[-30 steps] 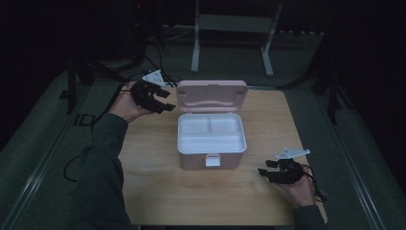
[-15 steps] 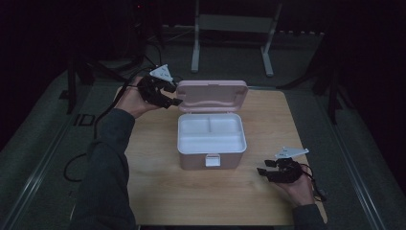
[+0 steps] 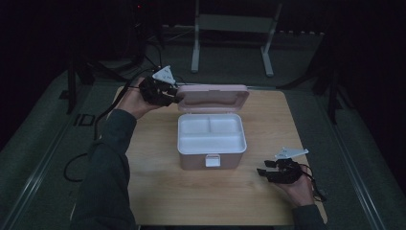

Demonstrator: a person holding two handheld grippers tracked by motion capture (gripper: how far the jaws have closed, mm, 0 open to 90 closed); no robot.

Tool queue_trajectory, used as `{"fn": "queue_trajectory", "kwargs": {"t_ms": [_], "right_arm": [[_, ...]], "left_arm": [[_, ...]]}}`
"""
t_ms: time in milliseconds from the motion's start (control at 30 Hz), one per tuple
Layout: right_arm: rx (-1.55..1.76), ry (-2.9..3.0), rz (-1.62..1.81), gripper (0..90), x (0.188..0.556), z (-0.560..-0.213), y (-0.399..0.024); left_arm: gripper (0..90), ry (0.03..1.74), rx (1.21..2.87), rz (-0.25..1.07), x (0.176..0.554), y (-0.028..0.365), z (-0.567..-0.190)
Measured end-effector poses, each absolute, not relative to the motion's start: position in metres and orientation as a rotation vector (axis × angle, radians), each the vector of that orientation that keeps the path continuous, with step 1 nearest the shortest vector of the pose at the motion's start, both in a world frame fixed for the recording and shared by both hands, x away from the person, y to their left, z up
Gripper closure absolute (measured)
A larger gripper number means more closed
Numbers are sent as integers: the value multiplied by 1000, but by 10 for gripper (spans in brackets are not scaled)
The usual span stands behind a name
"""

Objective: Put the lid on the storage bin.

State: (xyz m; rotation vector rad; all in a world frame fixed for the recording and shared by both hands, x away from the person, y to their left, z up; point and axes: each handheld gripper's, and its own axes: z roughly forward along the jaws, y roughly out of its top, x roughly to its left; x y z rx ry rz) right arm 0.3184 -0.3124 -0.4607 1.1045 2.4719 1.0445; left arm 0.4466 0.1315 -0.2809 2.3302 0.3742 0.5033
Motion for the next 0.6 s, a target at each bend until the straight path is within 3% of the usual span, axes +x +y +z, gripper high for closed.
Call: {"fn": "queue_trajectory", "kwargs": {"t_ms": [600], "right_arm": [[993, 2474, 1109, 470, 324, -439, -287]], "left_arm": [[637, 351, 2346, 509, 431, 132, -287]]}}
